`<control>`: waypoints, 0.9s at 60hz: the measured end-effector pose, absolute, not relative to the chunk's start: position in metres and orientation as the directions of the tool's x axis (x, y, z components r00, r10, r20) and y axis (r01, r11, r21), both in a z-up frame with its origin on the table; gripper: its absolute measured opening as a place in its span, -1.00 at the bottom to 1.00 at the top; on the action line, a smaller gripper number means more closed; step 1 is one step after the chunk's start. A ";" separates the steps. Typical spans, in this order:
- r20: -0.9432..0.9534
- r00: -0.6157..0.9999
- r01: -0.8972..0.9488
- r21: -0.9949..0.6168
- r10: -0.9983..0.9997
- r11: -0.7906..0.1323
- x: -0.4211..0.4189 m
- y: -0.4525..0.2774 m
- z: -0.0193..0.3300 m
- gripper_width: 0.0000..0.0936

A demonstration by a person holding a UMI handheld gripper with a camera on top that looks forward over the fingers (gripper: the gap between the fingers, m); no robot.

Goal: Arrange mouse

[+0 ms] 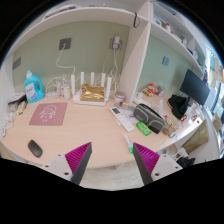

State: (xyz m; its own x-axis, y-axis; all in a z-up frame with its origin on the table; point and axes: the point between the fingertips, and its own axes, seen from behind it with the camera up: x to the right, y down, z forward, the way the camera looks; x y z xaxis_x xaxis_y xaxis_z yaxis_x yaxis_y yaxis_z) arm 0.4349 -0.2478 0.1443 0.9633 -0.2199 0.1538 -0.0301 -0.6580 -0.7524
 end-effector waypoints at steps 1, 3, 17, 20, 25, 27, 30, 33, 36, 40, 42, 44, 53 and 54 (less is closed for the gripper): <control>0.155 0.963 -0.029 -0.753 -0.221 -0.657 0.435 -0.248 0.144 0.80; 0.159 0.962 -0.027 -0.756 -0.223 -0.654 0.431 -0.253 0.145 0.80; 0.196 0.950 -0.020 -0.741 -0.244 -0.671 0.382 -0.310 0.118 0.80; 0.192 0.952 -0.020 -0.735 -0.237 -0.678 0.360 -0.323 0.106 0.80; 0.172 0.963 -0.019 -0.722 -0.206 -0.692 0.316 -0.338 0.082 0.80; 0.161 0.969 -0.016 -0.719 -0.189 -0.695 0.298 -0.342 0.073 0.80; 0.141 0.978 -0.011 -0.708 -0.156 -0.707 0.268 -0.344 0.059 0.80; 0.123 0.984 -0.003 -0.708 -0.128 -0.706 0.240 -0.339 0.052 0.81; 0.111 0.990 0.014 -0.709 -0.092 -0.705 0.213 -0.330 0.044 0.81; 0.100 0.994 0.036 -0.720 -0.052 -0.693 0.181 -0.312 0.036 0.81; 0.095 0.995 0.048 -0.723 -0.030 -0.689 0.166 -0.303 0.032 0.80; 0.094 0.996 0.059 -0.723 -0.013 -0.688 0.154 -0.293 0.026 0.80; 0.096 0.995 0.093 -0.730 0.034 -0.678 0.119 -0.244 0.003 0.80; 0.095 0.995 0.096 -0.727 0.040 -0.680 0.116 -0.240 0.000 0.80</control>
